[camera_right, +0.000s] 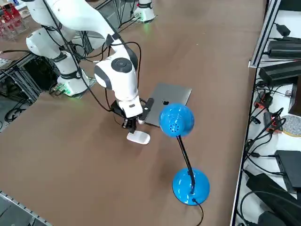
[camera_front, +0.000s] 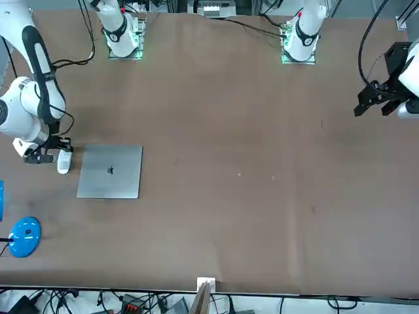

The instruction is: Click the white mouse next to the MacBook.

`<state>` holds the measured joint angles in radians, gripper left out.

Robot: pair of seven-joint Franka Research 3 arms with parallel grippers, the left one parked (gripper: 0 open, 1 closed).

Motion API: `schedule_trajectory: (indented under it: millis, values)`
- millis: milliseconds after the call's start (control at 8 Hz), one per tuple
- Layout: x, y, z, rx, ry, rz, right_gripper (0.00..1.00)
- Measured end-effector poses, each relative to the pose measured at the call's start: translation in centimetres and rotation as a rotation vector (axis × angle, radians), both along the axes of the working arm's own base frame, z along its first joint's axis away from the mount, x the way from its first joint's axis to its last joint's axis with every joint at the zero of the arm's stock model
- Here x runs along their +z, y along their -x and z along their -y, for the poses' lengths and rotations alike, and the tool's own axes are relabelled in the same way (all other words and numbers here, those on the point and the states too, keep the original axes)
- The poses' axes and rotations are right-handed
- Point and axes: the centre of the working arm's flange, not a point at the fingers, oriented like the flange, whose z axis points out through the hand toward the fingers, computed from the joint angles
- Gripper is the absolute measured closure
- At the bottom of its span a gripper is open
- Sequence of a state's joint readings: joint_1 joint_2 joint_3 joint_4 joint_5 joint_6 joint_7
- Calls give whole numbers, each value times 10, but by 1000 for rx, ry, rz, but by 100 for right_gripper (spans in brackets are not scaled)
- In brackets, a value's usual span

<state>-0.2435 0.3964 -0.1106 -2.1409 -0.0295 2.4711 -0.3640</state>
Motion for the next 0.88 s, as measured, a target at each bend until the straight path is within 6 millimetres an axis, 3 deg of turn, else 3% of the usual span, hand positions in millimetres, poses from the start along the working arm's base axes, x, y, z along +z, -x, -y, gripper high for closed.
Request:
schedule_trajectory:
  millis: [500, 625, 875]
  values:
    - [5, -2, -2, 3, -2, -2, 99]
    - [16, -5, -3, 6, -3, 0, 99]
    - [59, -12, -7, 5, -1, 27, 99]
